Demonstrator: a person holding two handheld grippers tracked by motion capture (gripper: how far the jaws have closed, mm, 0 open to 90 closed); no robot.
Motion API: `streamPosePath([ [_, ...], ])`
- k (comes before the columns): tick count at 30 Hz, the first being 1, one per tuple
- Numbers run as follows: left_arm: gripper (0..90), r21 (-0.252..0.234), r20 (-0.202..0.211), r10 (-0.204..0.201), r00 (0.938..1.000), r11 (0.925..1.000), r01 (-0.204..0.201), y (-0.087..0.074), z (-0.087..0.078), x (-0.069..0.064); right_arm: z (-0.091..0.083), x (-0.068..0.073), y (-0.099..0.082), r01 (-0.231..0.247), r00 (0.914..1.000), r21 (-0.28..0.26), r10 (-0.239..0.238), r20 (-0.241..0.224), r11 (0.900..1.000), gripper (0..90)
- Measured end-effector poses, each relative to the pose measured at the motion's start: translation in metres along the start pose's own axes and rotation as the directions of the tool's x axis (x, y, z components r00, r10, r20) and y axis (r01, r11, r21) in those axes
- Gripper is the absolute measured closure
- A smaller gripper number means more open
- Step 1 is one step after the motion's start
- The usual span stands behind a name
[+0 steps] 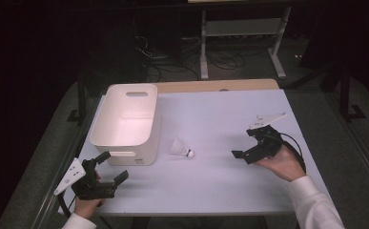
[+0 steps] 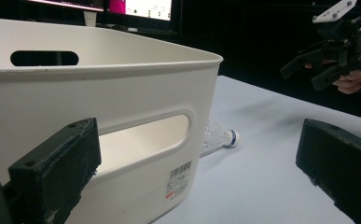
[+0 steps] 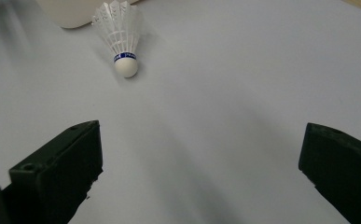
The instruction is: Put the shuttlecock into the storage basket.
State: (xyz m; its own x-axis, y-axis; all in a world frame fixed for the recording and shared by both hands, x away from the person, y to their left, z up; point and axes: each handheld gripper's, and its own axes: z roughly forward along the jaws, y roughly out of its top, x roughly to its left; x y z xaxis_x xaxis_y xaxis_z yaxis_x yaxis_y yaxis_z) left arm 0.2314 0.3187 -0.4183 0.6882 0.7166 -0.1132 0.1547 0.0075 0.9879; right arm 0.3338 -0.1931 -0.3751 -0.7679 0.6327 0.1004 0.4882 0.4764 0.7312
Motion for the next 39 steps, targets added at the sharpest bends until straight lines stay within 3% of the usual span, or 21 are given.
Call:
streamPosePath([
  [12, 0.0, 0.000, 0.001, 0.001, 1.0000, 1.0000, -0.001, 0.000, 0.000, 0.000, 0.015, 0.007, 0.016, 0.039, 0.9989, 0.033, -0.038, -0.027, 0.9987, 0.0],
  [19, 0.0, 0.002, 0.002, 0.003, 1.0000, 1.0000, -0.003, 0.000, -0.001, 0.000, 0.021, 0.009, 0.019, 0.038, 0.9988, 0.048, -0.037, -0.033, 0.9981, 0.0],
  [39, 0.0, 0.001, 0.004, 0.001, 1.0000, 1.0000, -0.001, 0.000, -0.001, 0.000, 0.040, 0.018, 0.036, 0.071, 0.9958, 0.056, -0.067, -0.062, 0.9959, 0.0],
])
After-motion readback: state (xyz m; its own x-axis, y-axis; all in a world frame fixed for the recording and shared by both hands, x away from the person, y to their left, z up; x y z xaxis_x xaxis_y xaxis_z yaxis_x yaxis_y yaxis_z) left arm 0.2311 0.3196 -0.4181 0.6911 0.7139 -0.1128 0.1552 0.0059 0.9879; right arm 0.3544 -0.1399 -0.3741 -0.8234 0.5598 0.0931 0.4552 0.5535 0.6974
